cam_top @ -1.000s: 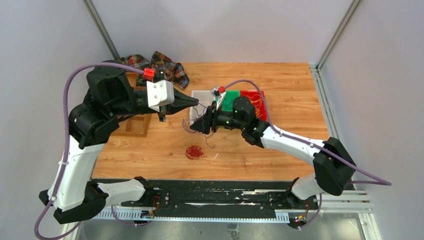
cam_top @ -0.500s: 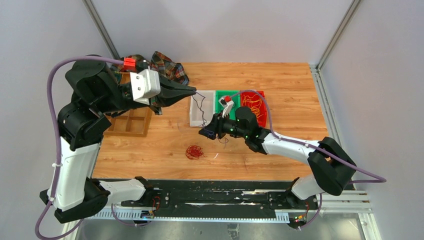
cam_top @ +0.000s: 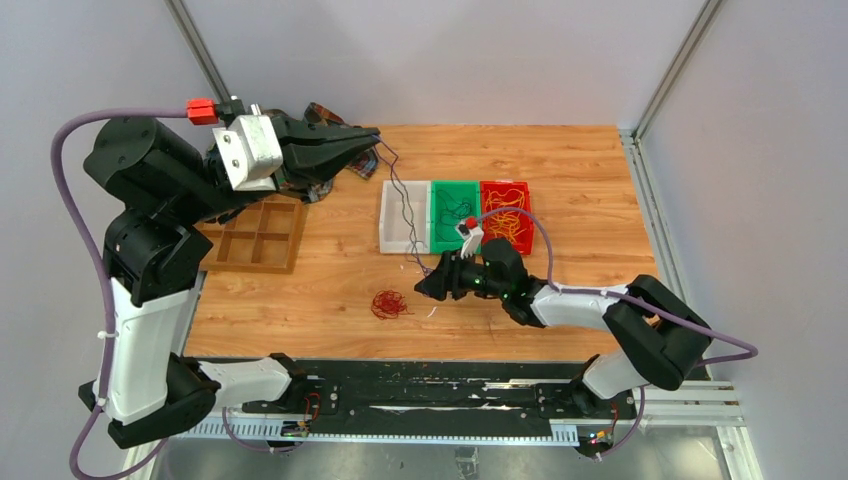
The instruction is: Untangle the cables
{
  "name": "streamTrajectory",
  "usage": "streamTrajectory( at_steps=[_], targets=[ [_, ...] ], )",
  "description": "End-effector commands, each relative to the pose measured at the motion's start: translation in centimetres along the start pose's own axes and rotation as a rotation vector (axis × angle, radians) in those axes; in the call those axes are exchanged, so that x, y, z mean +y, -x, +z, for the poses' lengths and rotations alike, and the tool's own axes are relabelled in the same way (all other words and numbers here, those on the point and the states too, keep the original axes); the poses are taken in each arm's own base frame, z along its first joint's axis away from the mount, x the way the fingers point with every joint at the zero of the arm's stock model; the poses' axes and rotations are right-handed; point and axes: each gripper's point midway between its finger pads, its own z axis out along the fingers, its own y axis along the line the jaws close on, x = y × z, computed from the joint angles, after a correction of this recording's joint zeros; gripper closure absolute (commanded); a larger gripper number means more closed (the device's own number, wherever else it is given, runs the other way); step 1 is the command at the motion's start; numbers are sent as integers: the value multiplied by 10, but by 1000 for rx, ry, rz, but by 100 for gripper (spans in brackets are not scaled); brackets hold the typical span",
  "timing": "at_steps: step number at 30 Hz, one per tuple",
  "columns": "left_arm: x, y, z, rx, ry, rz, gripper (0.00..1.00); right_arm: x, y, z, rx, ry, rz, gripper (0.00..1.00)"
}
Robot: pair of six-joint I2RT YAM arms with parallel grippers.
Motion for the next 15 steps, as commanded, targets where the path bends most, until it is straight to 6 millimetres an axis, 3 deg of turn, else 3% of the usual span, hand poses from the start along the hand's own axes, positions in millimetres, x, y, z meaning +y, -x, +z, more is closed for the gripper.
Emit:
streamTrajectory(
  at_steps=[1, 7, 15],
  targets=[
    [23, 37, -6, -108, 120, 73, 100, -10, 5, -4, -58, -19, 35, 46],
    [44, 66, -14, -179, 227, 136, 99, -28, -5, -8, -52, -92, 63, 46],
    [84, 119, -35, -298, 443, 262, 99, -37, -16, -10, -40, -116, 93, 45]
  ],
)
